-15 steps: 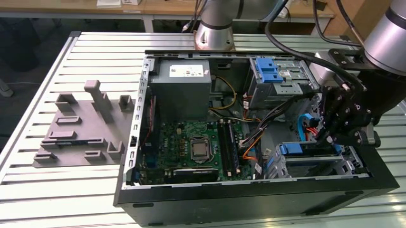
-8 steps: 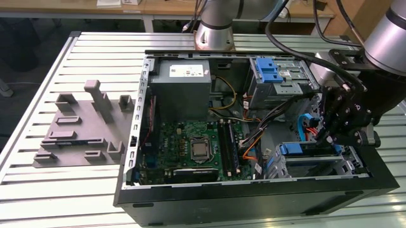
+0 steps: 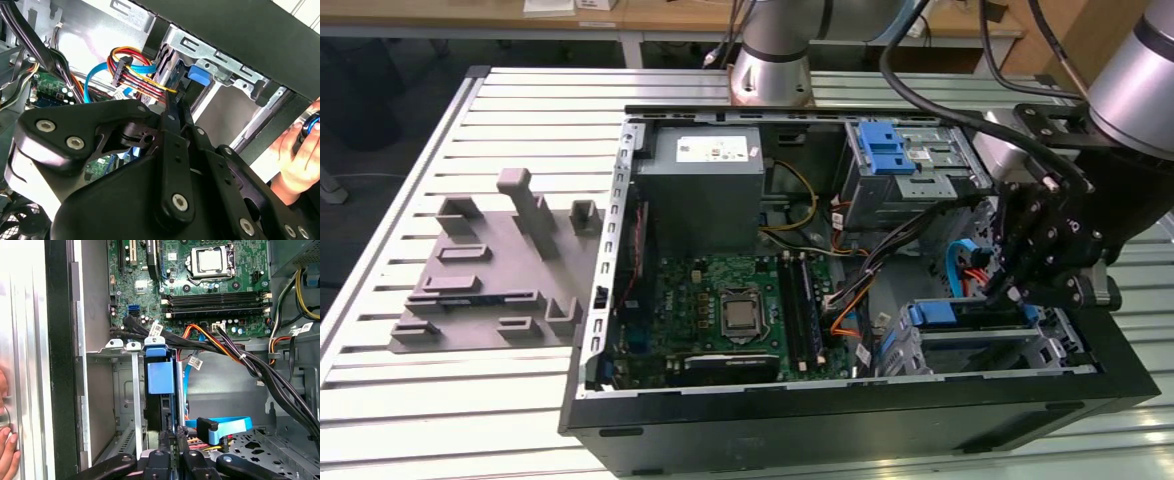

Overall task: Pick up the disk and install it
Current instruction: 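Insert the first disk wire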

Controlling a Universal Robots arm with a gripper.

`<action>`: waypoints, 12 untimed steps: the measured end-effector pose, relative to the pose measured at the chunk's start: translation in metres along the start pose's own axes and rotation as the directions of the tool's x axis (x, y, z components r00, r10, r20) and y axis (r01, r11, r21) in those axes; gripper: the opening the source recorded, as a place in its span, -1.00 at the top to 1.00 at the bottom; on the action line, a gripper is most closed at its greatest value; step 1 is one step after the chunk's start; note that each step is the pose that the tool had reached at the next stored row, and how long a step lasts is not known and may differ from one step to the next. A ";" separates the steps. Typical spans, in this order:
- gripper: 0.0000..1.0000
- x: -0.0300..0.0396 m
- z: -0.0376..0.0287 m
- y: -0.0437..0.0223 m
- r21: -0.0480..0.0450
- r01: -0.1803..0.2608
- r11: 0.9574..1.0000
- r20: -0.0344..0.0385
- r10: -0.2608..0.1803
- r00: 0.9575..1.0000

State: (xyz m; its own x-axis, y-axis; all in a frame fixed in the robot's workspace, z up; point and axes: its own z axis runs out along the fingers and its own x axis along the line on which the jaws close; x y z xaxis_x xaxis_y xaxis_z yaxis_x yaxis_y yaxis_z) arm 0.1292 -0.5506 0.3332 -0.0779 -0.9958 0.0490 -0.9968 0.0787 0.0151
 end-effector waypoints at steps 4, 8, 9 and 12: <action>0.67 0.0000 0.0000 -0.0001 -0.002 0.000 1.000 0.000 0.000 1.000; 0.67 0.0000 0.0012 -0.0001 -0.006 0.000 1.000 -0.001 0.000 1.000; 0.67 0.0000 0.0015 -0.0002 -0.007 0.000 1.000 -0.001 0.000 1.000; 0.67 -0.0001 0.0025 -0.0003 -0.010 0.001 1.000 -0.001 -0.001 1.000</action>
State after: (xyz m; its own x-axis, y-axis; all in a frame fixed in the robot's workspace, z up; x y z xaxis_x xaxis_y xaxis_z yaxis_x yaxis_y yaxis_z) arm 0.1295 -0.5507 0.3307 -0.0772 -0.9957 0.0502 -0.9966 0.0786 0.0253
